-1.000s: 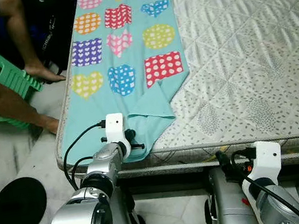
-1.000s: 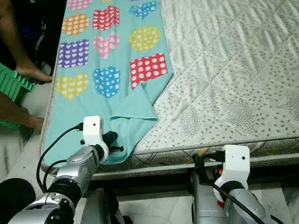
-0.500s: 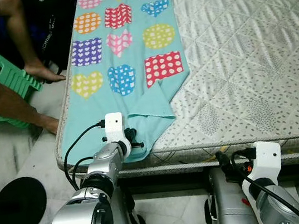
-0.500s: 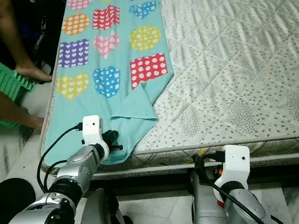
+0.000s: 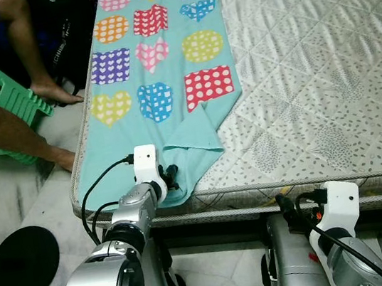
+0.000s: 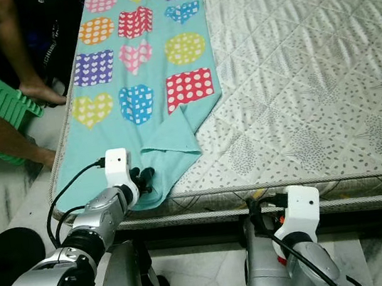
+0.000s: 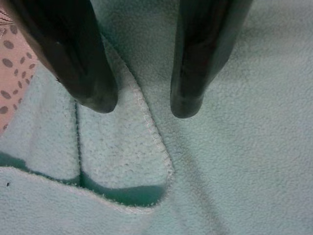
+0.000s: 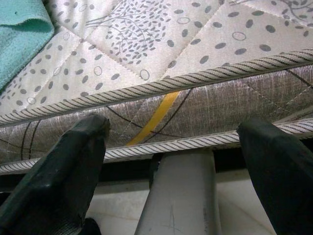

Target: Clean up the room

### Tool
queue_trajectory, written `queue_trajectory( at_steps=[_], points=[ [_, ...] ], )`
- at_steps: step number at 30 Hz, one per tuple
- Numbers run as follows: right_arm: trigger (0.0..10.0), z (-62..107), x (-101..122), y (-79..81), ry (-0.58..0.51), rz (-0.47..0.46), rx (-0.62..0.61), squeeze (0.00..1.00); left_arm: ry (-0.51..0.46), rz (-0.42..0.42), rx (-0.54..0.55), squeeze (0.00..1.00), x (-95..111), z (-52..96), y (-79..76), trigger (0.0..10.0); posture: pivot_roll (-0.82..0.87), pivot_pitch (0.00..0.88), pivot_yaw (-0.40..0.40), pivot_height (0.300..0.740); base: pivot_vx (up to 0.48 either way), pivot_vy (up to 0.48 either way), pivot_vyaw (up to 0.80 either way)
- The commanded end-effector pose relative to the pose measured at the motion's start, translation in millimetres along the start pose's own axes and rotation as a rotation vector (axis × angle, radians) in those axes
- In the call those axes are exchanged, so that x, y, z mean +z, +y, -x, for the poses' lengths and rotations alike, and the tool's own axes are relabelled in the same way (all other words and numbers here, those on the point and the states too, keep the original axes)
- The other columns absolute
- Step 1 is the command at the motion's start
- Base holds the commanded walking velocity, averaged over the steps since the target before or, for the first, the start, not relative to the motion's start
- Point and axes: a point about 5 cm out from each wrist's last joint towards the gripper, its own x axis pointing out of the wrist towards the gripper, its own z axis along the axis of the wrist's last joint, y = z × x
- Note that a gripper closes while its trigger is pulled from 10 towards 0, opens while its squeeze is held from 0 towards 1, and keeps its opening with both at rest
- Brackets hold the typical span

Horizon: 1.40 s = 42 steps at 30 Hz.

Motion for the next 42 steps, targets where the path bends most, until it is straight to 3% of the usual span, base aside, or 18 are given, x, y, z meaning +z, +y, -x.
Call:
queue_trajectory(
  at_steps=[1, 4, 5, 6, 7, 34, 36, 39, 42],
  points=[
    [10.0, 4.3, -1.3, 0.4, 0.005, -0.001, -0.009, 0.0, 0.033, -0.013, 0.009, 1.0, -8.9, 2.1, 5.2, 10.0, -0.25, 0.249, 0.124, 0.586, 0.0, 0.0, 0.0],
    [10.0, 5.4, -1.3, 0.0, 0.004, -0.001, -0.012, 0.0, 0.031, -0.019, -0.006, 1.0, -6.6, 1.2, 2.6, 10.0, -0.26, 0.254, 0.124, 0.586, 0.0, 0.0, 0.0],
    [10.0, 5.7, -1.3, -0.1, 0.004, -0.001, -0.013, 0.0, 0.03, -0.017, -0.009, 0.54, -6.0, 1.0, 2.2, 0.0, -0.26, 0.254, 0.125, 0.586, 0.0, 0.0, 0.0],
    [10.0, 5.8, -1.2, -0.1, 0.004, -0.001, -0.013, 0.0, 0.031, -0.017, -0.007, 0.54, -5.8, 1.0, 2.4, 0.0, -0.26, 0.254, 0.125, 0.586, 0.0, 0.0, 0.0],
    [10.0, 6.0, -1.3, -0.1, 0.004, 0.0, -0.014, 0.0, 0.034, -0.018, -0.01, 0.0, -6.1, 1.0, 2.3, 0.0, -0.26, 0.257, 0.125, 0.586, 0.0, 0.0, 0.0],
    [10.0, 5.5, -1.0, -0.3, 0.004, -0.004, -0.023, 0.0, 0.044, -0.046, -0.018, 0.0, -6.2, 0.7, 1.3, 0.0, -0.26, 0.259, 0.125, 0.586, 0.0, 0.0, 0.0],
    [10.0, 5.2, -1.0, -0.2, 0.004, -0.004, -0.022, 0.0, 0.043, -0.09, -0.028, 0.0, -4.8, 0.3, -0.1, 0.0, -0.26, 0.259, 0.126, 0.586, 0.0, 0.0, 0.0],
    [10.0, 4.9, -1.2, -0.2, 0.006, -0.005, -0.021, 0.0, 0.046, -0.26, -0.106, 0.0, -3.1, -1.1, -10.8, 0.0, -0.25, 0.258, 0.125, 0.586, 0.0, 0.0, 0.0],
    [10.0, 4.6, -1.4, -0.1, 0.007, -0.005, -0.02, 0.0, 0.053, -0.334, -0.174, 0.0, -5.3, -1.8, -20.7, 0.0, -0.25, 0.258, 0.125, 0.586, 0.0, 0.0, 0.0]
  ],
)
